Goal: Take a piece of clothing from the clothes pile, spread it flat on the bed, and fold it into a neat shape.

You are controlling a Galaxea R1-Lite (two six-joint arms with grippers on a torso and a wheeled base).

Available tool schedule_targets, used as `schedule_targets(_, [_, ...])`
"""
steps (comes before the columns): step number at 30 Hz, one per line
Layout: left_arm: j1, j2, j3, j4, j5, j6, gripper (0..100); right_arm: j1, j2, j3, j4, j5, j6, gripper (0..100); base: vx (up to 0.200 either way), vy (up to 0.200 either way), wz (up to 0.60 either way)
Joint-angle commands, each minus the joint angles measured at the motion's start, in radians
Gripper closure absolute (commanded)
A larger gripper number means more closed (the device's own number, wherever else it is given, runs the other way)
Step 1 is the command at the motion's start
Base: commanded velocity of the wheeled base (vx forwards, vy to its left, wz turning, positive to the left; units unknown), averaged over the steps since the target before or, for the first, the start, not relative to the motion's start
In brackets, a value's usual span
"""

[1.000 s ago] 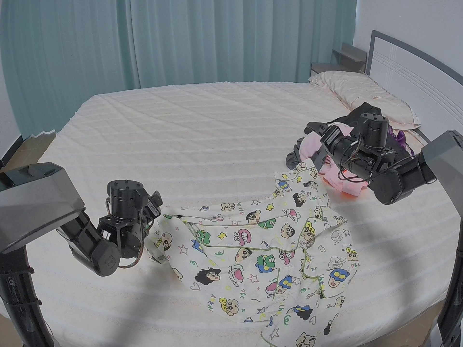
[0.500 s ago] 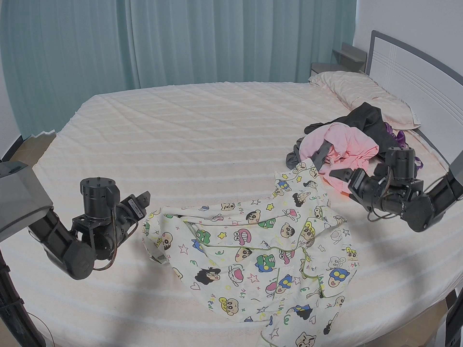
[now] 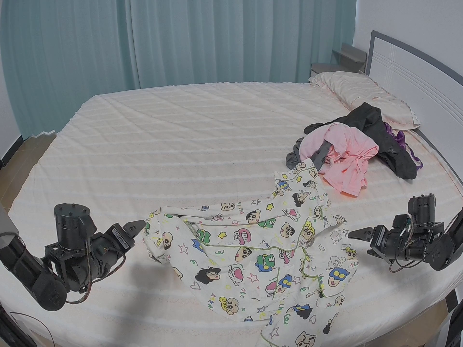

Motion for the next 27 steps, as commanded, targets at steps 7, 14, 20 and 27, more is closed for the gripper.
schedule_targets(7, [-0.077,-0.029,0.035,0.0,0.006,-0.028,0,-0.023,0.168,0.0,-0.117,0.027,-0.005,0,0.0,0.0,0.0])
schedule_targets(14, [-0.082,-0.025,0.033,0.0,0.004,-0.034,0,-0.015,0.231,-0.01,-0.171,0.028,-0.002,0,0.0,0.0,0.0])
schedule_targets(20, [-0.083,-0.025,0.033,0.0,0.004,-0.035,0,-0.006,0.268,-0.025,-0.176,0.032,-0.001,0,0.0,0.0,0.0])
schedule_targets(27, [-0.083,-0.017,0.032,-0.002,0.004,-0.035,0,-0.006,0.274,-0.036,-0.18,0.042,0.008,100,0.0,0.0,0.0])
